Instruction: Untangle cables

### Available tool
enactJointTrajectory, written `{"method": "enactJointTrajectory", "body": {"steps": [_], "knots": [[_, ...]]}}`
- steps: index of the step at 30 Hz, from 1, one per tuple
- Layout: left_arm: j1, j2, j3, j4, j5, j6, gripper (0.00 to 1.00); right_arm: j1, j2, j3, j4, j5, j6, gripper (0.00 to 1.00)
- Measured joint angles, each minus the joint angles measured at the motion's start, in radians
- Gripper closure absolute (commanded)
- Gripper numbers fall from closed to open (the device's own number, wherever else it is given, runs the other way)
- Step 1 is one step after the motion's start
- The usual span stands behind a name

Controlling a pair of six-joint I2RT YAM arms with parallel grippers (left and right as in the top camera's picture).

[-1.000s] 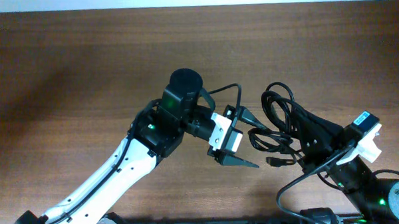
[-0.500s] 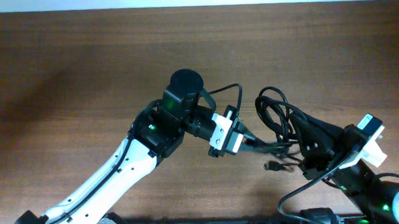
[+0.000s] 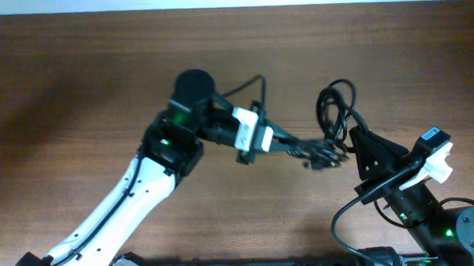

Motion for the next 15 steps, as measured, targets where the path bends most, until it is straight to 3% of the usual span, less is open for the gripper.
{"method": "enactJointTrajectory", "body": {"steps": [7,15], "knots": [[0.064,0.0,0.0,0.101,0.014,-0.165,1.0,0.0,0.0,0.0,-0.04,0.064,-0.029,0.96],[0.08,0.0,0.0,0.128,0.015,-0.208,1.0,0.0,0.0,0.0,-0.101,0.159,-0.038,0.96]]}}
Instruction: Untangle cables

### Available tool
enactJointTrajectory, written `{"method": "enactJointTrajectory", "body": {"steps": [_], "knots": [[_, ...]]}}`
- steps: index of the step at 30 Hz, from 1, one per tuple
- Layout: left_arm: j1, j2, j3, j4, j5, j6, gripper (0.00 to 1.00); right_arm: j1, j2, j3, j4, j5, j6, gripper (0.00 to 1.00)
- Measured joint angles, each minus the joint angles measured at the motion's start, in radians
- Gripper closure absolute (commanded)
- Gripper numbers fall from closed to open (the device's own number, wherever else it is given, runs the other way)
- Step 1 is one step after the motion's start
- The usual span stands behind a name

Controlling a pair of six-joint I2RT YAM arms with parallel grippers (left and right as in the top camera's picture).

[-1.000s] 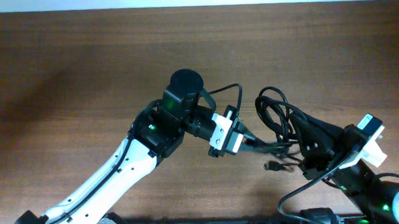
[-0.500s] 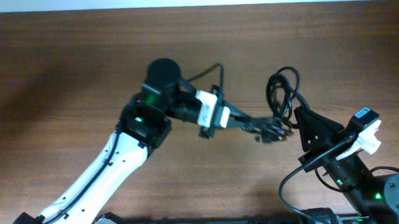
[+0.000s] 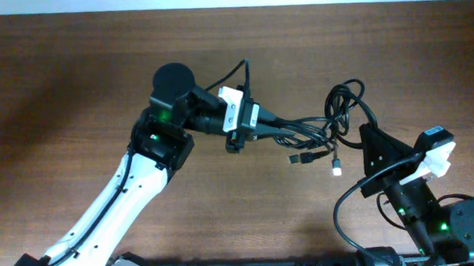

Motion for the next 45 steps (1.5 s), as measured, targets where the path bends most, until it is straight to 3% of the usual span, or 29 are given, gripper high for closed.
{"method": "enactJointTrajectory", "body": {"steps": [8,19,28,45], "knots": [[0.074,0.0,0.0,0.067,-0.002,-0.102,1.0,0.0,0.0,0.0,-0.045,0.077,-0.005,0.96],[0.075,0.0,0.0,0.065,0.003,-0.093,1.0,0.0,0.0,0.0,-0.057,0.108,-0.002,0.96],[0.147,0.0,0.0,-0.005,-0.042,-0.101,1.0,0.003,0.0,0.0,-0.173,0.348,0.256,0.96],[0.153,0.0,0.0,-0.095,-0.218,-0.155,1.0,0.003,0.0,0.0,-0.183,0.414,0.553,0.96]]}}
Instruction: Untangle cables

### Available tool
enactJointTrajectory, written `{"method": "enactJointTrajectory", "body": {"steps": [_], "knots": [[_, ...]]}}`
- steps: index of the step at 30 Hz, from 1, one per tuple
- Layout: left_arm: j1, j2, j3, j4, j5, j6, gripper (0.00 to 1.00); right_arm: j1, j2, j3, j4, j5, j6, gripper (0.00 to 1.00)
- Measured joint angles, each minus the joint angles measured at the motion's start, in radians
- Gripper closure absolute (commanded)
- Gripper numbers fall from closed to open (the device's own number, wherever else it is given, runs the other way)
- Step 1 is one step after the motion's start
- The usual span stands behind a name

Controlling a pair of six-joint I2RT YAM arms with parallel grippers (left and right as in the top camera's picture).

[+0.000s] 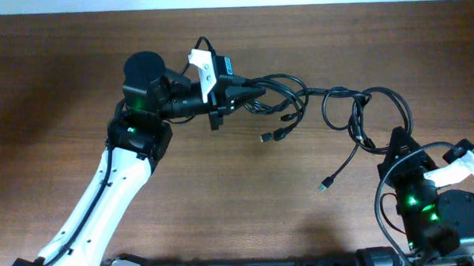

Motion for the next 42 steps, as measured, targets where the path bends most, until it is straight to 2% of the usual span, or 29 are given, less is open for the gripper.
{"method": "enactJointTrajectory", "body": {"steps": [4,6,9,12,16,20,27,29,35,39,42], "knots": [[0.0,0.0,0.0,-0.002,-0.002,-0.003,1.0,0.0,0.0,0.0,-0.003,0.014,0.016,0.94],[0.0,0.0,0.0,-0.002,-0.002,-0.002,1.0,0.0,0.0,0.0,-0.007,0.016,0.018,0.81],[0.005,0.0,0.0,-0.001,0.041,0.044,1.0,0.0,0.0,0.0,-0.008,0.041,0.016,0.76],[0.013,0.0,0.0,-0.001,0.117,0.131,1.0,0.0,0.0,0.0,0.015,0.034,-0.025,0.63],[0.019,0.0,0.0,0.0,0.203,0.236,1.0,0.0,0.0,0.0,0.078,-0.036,-0.132,0.36],[0.019,0.0,0.0,0.002,0.298,0.32,1.0,0.0,0.0,0.0,0.114,-0.132,-0.266,0.25],[0.018,0.0,0.0,-0.014,0.448,0.396,1.0,0.0,0.0,0.0,0.111,-0.261,-0.486,0.24],[0.018,0.0,0.0,-0.024,0.46,0.399,1.0,0.0,0.0,0.0,0.101,-0.271,-0.522,0.24],[0.018,0.0,0.0,-0.04,0.467,0.407,1.0,0.0,0.0,0.0,0.087,-0.294,-0.635,0.15],[-0.003,0.0,0.0,-0.039,0.467,0.408,1.0,0.0,0.006,0.0,0.096,-0.371,-0.764,0.15],[-0.042,0.0,0.0,-0.034,0.467,0.41,1.0,0.0,0.064,0.0,0.13,-0.42,-0.892,0.19]]}}
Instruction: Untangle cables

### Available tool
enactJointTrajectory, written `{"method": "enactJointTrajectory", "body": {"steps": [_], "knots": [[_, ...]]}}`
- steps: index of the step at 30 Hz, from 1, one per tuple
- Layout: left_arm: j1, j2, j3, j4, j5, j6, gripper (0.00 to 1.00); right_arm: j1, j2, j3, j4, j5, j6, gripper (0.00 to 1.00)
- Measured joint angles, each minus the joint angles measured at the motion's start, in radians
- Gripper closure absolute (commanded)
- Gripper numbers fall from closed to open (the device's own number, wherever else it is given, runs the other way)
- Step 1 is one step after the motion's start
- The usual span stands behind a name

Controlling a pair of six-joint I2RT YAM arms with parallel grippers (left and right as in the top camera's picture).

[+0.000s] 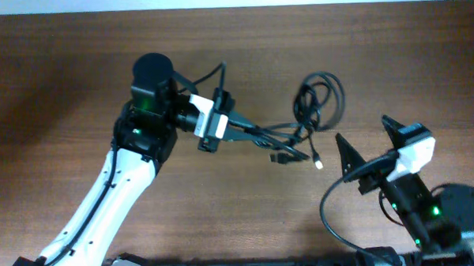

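Note:
A tangle of black cables (pixel 300 129) lies mid-table. Its loops (pixel 319 95) bunch at the far side, and loose plug ends (pixel 282 158) trail toward the front, one with a pale tip (pixel 319 162). My left gripper (pixel 249 134) reaches in from the left and is shut on the strands at the bundle's left end. My right gripper (pixel 349 164) hangs to the right of the plug ends. It stands apart from the cables, fingers spread, with nothing between them.
The brown wooden table (pixel 65 80) ends at a pale wall along the far edge. The right arm's own black lead (pixel 329 211) curves beside its base at the front right. The left arm's white link (pixel 116 192) crosses the front left.
My left gripper has moved nearer and slightly right with the strands still in it. The cables, then spread wide to the right, are bunched mid-table. My right gripper has moved left, off the cables.
Both grippers first met at the bundle mid-table. The left then held it further left with plugs dangling, the right standing beside the loops. Later the cables lay stretched between the left gripper at the far left and the right one. Now they are gathered again.

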Motion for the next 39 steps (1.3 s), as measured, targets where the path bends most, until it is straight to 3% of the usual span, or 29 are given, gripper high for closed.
{"method": "enactJointTrajectory", "body": {"steps": [7,9,11,14,16,18,20,24,25,29,33,37,39], "knots": [[-0.081,0.0,0.0,0.006,0.007,0.0,1.0,0.0,0.246,0.0,0.101,-0.029,-0.214,0.34],[-0.086,0.0,0.0,0.005,0.007,0.0,1.0,0.0,0.305,0.0,0.15,-0.041,-0.236,0.46],[-0.088,0.0,0.0,0.005,0.007,0.0,1.0,-0.001,0.349,0.0,0.193,-0.069,-0.251,0.67],[-0.088,0.0,0.0,0.006,0.007,0.0,1.0,-0.001,0.376,0.0,0.217,-0.114,-0.273,0.8],[-0.089,0.0,0.0,0.006,0.007,0.0,1.0,-0.001,0.382,0.0,0.217,-0.136,-0.283,0.77],[-0.089,0.0,0.0,0.006,0.007,0.0,1.0,-0.001,0.381,0.0,0.22,-0.156,-0.288,0.55],[-0.089,0.0,0.0,0.005,0.007,0.0,1.0,-0.001,0.381,0.0,0.225,-0.175,-0.29,0.41],[-0.091,0.0,0.0,0.005,0.007,0.0,1.0,-0.001,0.37,0.0,0.246,-0.195,-0.303,0.36],[-0.091,0.0,0.0,0.003,0.008,0.0,1.0,-0.001,0.366,0.0,0.251,-0.198,-0.308,0.37],[-0.092,0.0,0.0,-0.006,0.008,0.0,1.0,-0.001,0.365,0.0,0.276,-0.201,-0.352,0.72],[-0.091,0.0,0.0,-0.006,0.008,0.0,1.0,-0.001,0.365,0.0,0.292,-0.201,-0.382,0.94],[-0.092,0.0,0.0,-0.006,0.011,0.0,1.0,-0.001,0.365,0.0,0.276,-0.206,-0.401,0.96],[-0.092,0.0,0.0,-0.006,0.011,0.0,1.0,-0.001,0.365,0.0,0.265,-0.208,-0.401,0.91]]}}
